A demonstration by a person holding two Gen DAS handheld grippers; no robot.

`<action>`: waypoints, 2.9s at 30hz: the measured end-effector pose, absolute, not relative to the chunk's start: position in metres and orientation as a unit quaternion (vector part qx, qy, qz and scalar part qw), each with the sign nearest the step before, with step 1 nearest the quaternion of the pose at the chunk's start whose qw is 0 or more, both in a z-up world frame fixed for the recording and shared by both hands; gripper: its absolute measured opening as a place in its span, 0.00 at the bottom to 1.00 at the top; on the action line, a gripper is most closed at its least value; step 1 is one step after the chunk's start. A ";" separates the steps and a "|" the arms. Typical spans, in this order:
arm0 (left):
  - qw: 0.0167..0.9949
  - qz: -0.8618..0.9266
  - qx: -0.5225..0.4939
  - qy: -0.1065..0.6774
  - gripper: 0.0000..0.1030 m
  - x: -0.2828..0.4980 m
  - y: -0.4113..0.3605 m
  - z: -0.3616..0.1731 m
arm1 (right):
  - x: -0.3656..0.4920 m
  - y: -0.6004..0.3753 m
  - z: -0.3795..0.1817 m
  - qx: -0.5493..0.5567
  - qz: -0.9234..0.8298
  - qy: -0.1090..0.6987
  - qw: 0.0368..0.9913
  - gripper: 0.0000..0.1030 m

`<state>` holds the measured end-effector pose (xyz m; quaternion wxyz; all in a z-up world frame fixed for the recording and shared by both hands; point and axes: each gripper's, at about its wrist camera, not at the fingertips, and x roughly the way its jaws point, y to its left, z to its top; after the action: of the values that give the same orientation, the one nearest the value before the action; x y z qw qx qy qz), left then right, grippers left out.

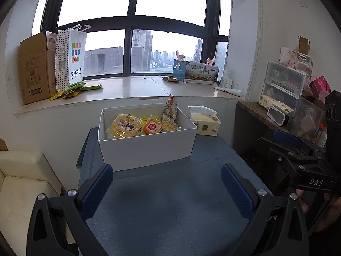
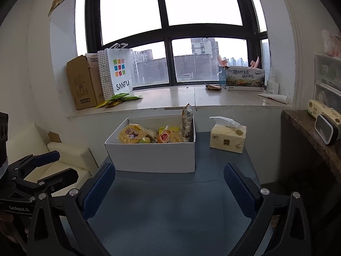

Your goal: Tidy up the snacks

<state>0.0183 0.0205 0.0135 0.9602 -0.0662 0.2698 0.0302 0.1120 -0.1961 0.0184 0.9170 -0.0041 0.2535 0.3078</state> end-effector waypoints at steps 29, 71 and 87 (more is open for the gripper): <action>0.959 0.035 -0.065 0.273 1.00 0.019 0.023 0.014 | 0.110 -0.194 0.017 -0.011 0.315 0.260 0.912 1.00; 0.959 0.035 -0.058 0.276 1.00 0.017 0.020 0.014 | 0.110 -0.195 0.016 -0.013 0.323 0.257 0.911 1.00; 0.958 0.034 -0.059 0.277 1.00 0.018 0.020 0.014 | 0.109 -0.194 0.016 -0.013 0.322 0.259 0.911 1.00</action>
<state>0.0177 0.0200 0.0138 0.9584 -0.0587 0.2774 0.0342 0.1087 -0.1937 0.0156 0.9105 -0.0134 0.2587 0.3223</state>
